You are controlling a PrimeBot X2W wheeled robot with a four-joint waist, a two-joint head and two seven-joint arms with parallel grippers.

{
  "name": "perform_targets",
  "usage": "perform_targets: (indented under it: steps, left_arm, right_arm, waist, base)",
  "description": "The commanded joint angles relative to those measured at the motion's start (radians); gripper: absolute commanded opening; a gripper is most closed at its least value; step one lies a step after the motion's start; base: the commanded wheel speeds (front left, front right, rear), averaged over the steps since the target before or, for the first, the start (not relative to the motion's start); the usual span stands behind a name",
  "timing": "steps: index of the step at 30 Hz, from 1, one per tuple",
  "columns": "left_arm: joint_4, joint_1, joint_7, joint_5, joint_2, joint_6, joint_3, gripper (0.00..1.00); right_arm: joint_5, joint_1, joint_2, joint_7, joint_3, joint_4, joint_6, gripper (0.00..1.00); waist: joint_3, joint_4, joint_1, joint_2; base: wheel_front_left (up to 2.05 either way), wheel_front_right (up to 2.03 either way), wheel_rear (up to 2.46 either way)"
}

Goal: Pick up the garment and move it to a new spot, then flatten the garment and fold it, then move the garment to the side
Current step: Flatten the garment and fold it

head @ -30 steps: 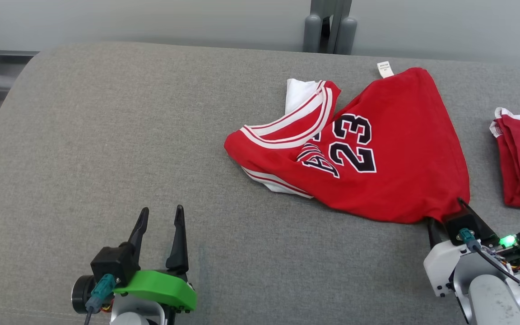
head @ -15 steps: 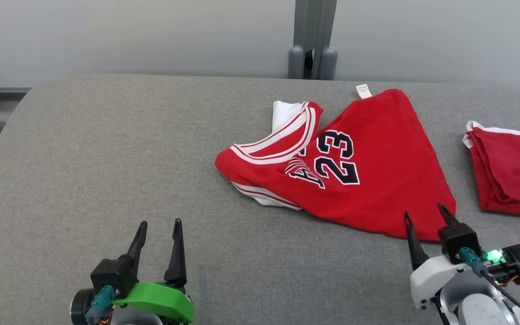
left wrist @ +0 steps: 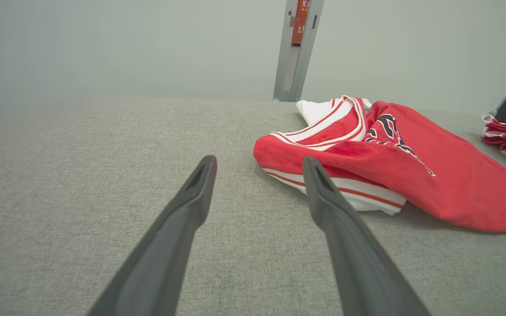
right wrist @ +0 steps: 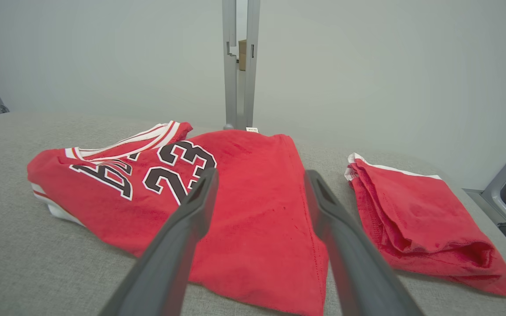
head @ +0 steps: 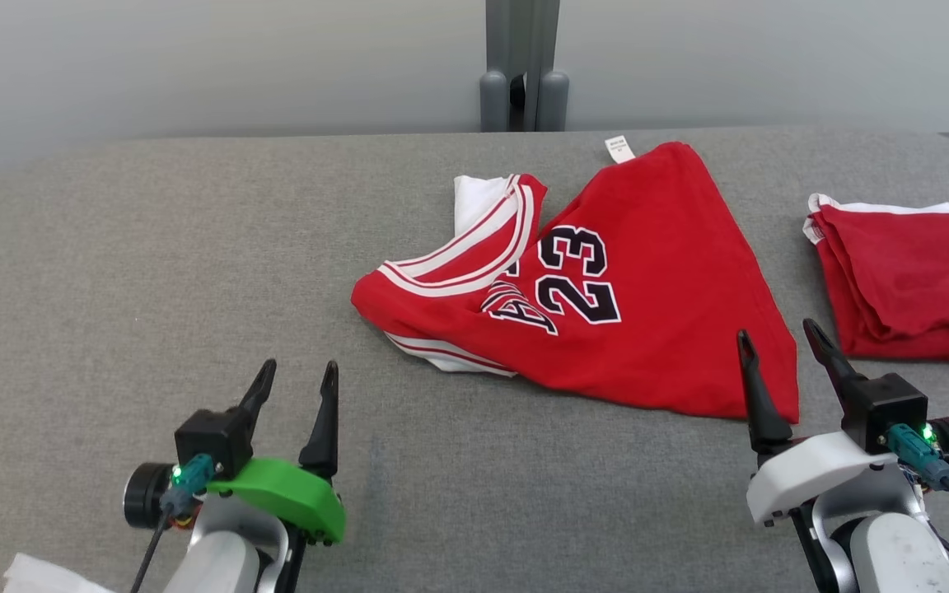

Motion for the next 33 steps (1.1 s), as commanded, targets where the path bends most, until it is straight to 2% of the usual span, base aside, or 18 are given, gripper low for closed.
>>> perform_targets:
  steps: [1,10,15,27,28,30,31,33]
  left_arm:
    - [0.017,-0.045,0.008,0.013,0.011,-0.012,-0.004,1.00]
    - [0.202,-0.270,0.065,0.045,0.066,-0.089,-0.040,1.00]
    - [0.300,-0.362,0.086,0.034,0.078,-0.123,-0.061,1.00]
    - [0.449,-0.488,0.129,-0.014,0.094,-0.150,-0.139,1.00]
    - [0.460,-0.494,0.136,-0.017,0.095,-0.150,-0.150,0.88]
    - [0.476,-0.501,0.141,-0.013,0.097,-0.151,-0.169,0.36]
    - [0.478,-0.503,0.137,-0.009,0.098,-0.151,-0.175,0.00]
    - [0.480,-0.508,0.121,-0.011,0.101,-0.150,-0.184,0.00]
  right_arm:
    - [0.005,-0.021,-0.001,0.002,0.009,-0.013,-0.001,1.00]
    - [0.030,-0.109,-0.001,0.002,0.063,-0.096,-0.001,1.00]
    - [0.035,-0.143,-0.001,-0.001,0.077,-0.114,-0.001,1.00]
    - [0.030,-0.166,-0.001,-0.018,0.070,-0.102,-0.002,1.00]
    - [0.032,-0.167,-0.001,-0.021,0.068,-0.100,-0.002,1.00]
    - [0.034,-0.168,-0.001,-0.024,0.065,-0.098,-0.002,1.00]
    - [0.034,-0.168,-0.001,-0.029,0.063,-0.097,-0.002,1.00]
    - [0.033,-0.164,-0.001,-0.034,0.060,-0.094,-0.002,1.00]
  waist:
    - [0.044,-0.033,0.0000,-0.0001]
    - [0.177,-0.111,0.0000,-0.0001]
    - [0.232,-0.141,0.0000,-0.0001]
    - [0.280,-0.182,0.0000,-0.0001]
    - [0.280,-0.184,0.0000,-0.0001]
    - [0.277,-0.185,0.0000,-0.0001]
    - [0.275,-0.185,0.0000,-0.0001]
    - [0.267,-0.182,0.0000,-0.0001]
  base:
    - [0.00,0.00,0.00]
    - [0.00,0.00,0.00]
    - [0.00,0.00,0.00]
    - [0.00,0.00,0.00]
    - [0.00,0.00,0.00]
    - [0.00,0.00,0.00]
    - [0.00,0.00,0.00]
    - [0.00,0.00,0.00]
